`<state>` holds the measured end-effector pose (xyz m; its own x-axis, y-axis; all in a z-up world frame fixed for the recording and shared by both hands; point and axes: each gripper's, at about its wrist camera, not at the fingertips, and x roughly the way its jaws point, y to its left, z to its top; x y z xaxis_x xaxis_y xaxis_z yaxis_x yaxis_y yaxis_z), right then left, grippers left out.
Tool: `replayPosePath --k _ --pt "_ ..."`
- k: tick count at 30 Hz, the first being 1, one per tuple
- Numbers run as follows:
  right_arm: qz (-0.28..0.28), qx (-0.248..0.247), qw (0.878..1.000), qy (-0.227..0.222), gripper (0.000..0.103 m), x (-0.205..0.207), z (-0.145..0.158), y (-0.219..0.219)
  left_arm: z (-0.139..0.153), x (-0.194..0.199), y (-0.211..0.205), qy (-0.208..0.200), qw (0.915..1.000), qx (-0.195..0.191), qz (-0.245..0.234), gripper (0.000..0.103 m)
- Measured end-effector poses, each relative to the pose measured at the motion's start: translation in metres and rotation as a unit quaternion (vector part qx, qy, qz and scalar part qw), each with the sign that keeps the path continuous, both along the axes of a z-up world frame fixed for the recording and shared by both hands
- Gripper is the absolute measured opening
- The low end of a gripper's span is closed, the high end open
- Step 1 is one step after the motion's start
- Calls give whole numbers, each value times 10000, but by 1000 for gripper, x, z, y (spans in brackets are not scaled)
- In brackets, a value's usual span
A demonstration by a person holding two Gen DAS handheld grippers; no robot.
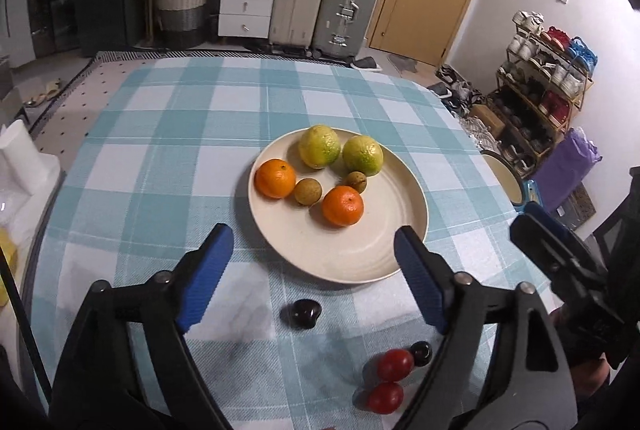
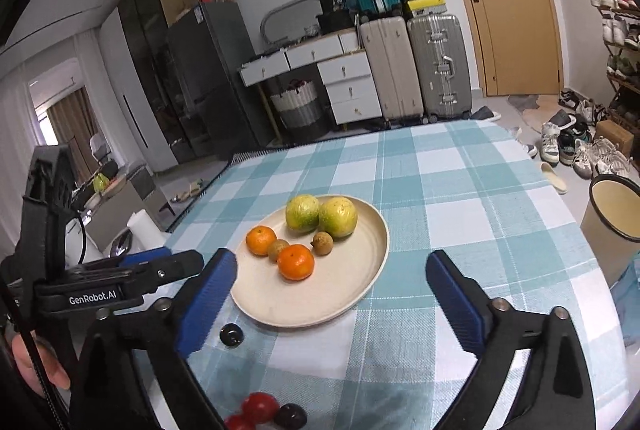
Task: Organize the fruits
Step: 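Withdraw both tools from the plate toward the red tomatoes and dark plums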
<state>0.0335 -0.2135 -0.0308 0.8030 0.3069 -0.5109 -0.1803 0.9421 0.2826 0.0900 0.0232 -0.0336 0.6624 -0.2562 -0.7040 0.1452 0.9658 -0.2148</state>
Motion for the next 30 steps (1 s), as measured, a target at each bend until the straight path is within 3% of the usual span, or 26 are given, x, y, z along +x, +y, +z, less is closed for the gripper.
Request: replayPosePath --k 10,15,18,23,30 --pt "187 -13 9998 65 103 -23 3 1 2 -31 0 -45 9999 -85 28 87" --pt "243 -165 9996 39 103 -38 0 5 -2 -50 2 -82 9999 -52 85 99" --pt "217 -180 9996 23 103 -47 -4 4 -6 -59 0 -118 9999 52 43 99" --pt "182 -133 9997 85 103 -54 -9 0 -21 -69 -3 89 9997 -25 -217 102" --pt "231 -276 9992 154 103 -61 -17 -3 -45 -80 -18 339 9981 180 -490 102"
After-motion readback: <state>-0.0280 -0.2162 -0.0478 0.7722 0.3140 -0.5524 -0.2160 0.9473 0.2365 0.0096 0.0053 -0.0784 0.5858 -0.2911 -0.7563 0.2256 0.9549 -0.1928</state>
